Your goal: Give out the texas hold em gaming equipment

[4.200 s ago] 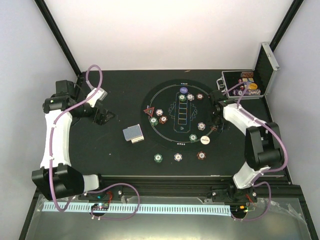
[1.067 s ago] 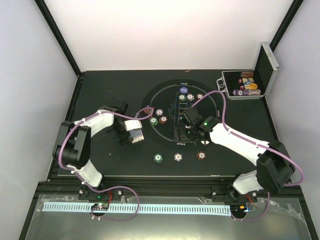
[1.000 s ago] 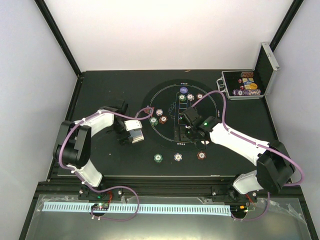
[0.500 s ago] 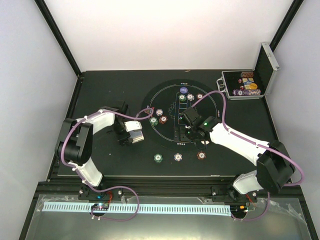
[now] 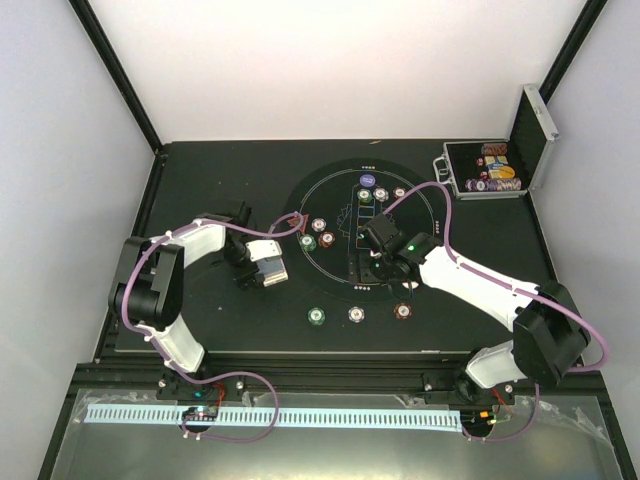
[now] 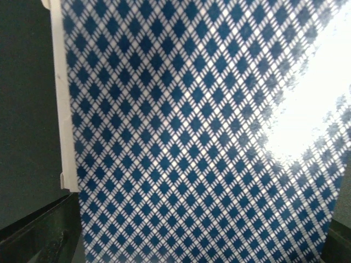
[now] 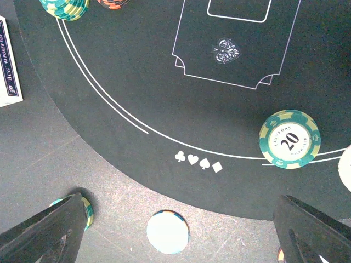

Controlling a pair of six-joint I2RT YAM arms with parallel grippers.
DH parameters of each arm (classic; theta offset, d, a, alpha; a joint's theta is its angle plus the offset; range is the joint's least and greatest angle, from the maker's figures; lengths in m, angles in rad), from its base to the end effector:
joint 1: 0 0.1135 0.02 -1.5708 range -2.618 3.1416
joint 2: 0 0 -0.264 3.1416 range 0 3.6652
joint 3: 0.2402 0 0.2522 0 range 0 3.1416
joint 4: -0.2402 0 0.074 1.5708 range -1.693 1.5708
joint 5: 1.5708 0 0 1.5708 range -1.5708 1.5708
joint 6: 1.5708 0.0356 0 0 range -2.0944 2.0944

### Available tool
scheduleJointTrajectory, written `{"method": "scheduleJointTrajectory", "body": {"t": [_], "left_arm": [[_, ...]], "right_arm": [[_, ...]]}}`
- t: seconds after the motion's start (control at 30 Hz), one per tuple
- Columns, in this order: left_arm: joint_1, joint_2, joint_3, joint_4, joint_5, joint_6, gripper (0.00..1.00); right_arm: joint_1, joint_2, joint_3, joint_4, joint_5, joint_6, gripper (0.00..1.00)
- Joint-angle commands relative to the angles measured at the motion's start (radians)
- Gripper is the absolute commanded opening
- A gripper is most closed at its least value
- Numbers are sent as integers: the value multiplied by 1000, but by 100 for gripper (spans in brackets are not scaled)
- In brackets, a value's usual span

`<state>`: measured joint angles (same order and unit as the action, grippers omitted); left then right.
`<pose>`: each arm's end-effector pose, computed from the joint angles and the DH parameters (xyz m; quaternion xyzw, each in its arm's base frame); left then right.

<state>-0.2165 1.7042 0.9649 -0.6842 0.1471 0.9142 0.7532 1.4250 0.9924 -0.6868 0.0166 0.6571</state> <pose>0.2846 -0.0679 0.1464 0.5374 0.8369 -0.0438 0.0940 0.2025 0.1890 0.2279 -0.0449 0.9736 0.1389 0.1757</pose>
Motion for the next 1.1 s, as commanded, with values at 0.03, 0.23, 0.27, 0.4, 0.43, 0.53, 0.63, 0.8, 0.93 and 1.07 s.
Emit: {"method": "scheduleJointTrajectory", "body": {"t": [0.03, 0.23, 0.27, 0.4, 0.43, 0.53, 0.63, 0.8, 0.93, 1.07], "left_arm": [[13, 21, -27, 35, 31, 42, 94], [15, 28, -32, 38, 40, 52, 92], [16, 29, -33, 39, 40, 54, 92], [15, 26, -35, 42, 43, 57, 88], [16, 27, -35, 44, 43, 57, 87], [16, 25, -34, 46, 44, 58, 84], [15, 28, -35, 44, 45, 61, 79], [15, 36, -38, 44, 39, 66, 72], [16, 32, -43, 46, 39, 69, 65], [15, 23, -46, 47, 39, 74, 57]], "right_arm": [[9, 2, 8, 12, -10, 14, 95], [8, 2, 0, 21, -17, 19, 94], [9, 1, -2, 21, -19, 19, 94], [9, -1, -8, 23, -20, 20, 94], [9, -1, -8, 24, -22, 21, 94], [8, 0, -13, 29, -27, 21, 93], [8, 1, -15, 33, -32, 21, 93], [9, -3, -20, 37, -35, 20, 93], [8, -3, -24, 40, -38, 22, 92], [9, -1, -24, 45, -43, 22, 91]]}}
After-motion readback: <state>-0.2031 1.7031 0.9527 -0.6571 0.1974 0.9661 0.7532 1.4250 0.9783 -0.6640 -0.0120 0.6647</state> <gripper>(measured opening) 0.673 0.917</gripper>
